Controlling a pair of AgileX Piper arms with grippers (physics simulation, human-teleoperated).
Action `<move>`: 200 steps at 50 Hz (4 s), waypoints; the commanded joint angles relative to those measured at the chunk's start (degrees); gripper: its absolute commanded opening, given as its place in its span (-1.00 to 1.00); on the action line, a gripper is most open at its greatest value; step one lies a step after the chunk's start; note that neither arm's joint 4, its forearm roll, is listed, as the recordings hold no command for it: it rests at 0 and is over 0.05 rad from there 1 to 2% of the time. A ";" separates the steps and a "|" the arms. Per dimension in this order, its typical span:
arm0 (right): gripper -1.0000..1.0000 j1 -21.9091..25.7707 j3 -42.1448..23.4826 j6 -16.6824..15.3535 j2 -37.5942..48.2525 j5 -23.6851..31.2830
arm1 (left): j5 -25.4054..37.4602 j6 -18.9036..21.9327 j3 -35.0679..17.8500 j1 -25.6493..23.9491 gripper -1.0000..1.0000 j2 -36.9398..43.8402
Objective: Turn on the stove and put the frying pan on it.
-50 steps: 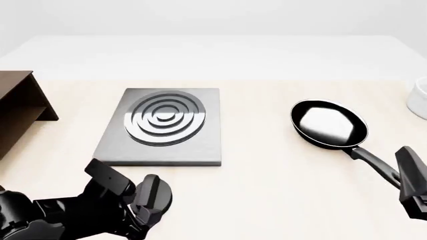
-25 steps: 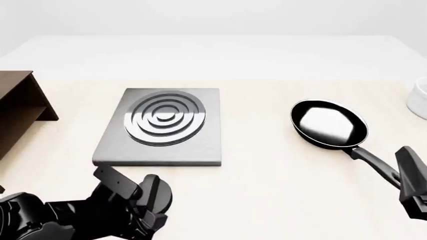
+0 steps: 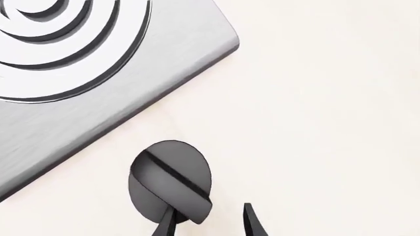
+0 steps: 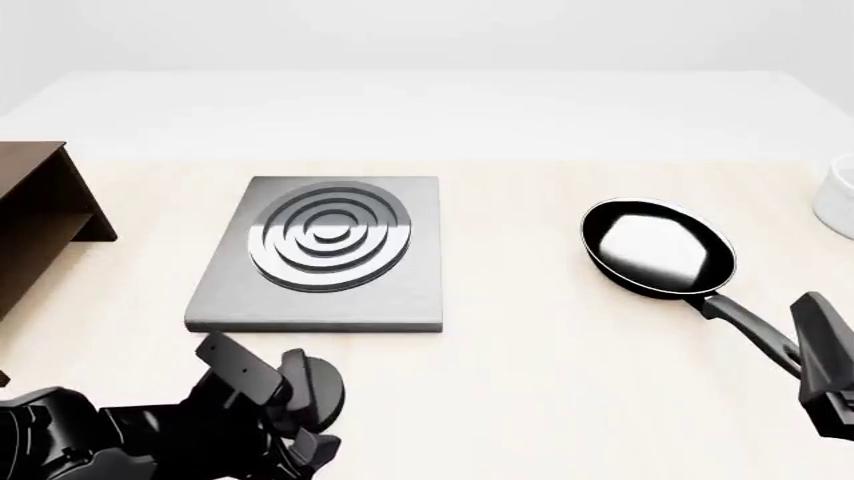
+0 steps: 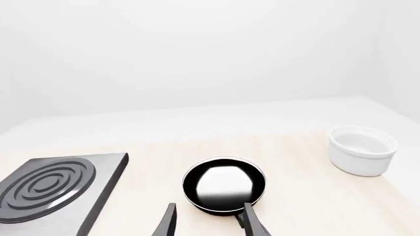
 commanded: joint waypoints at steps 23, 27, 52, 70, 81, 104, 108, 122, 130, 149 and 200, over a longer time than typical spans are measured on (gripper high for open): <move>1.00 0.04 0.00 0.23 0.01 -0.02 | 2.27 0.58 -2.98 -2.59 1.00 -0.36; 1.00 0.02 -0.01 0.32 0.01 -0.02 | 2.23 0.93 -3.09 -2.68 1.00 -0.19; 1.00 0.04 0.00 0.36 0.01 -0.01 | 8.47 2.19 -6.01 -5.76 1.00 -6.71; 1.00 0.06 0.00 -0.03 0.00 0.03 | 18.75 5.04 -8.24 -7.28 1.00 -20.54; 1.00 0.14 -0.03 -0.34 0.00 -0.03 | 20.39 7.55 -5.56 -3.76 1.00 -35.01; 1.00 0.65 -0.01 -1.09 0.12 0.42 | 24.70 9.74 6.83 16.23 1.00 -67.27; 1.00 0.23 -0.04 -1.07 0.60 0.54 | 25.33 9.89 8.56 20.80 1.00 -71.44; 1.00 -0.76 -0.56 2.55 0.61 1.08 | 17.67 8.10 13.79 35.43 1.00 -75.97; 1.00 2.41 -3.34 1.09 6.76 0.04 | 14.52 7.71 13.79 36.86 1.00 -76.09; 1.00 9.18 -22.92 -7.00 8.67 28.85 | 13.07 4.17 13.79 36.68 1.00 -76.11; 1.00 4.32 -40.43 -22.75 56.47 33.51 | 12.82 2.31 13.80 36.77 1.00 -76.12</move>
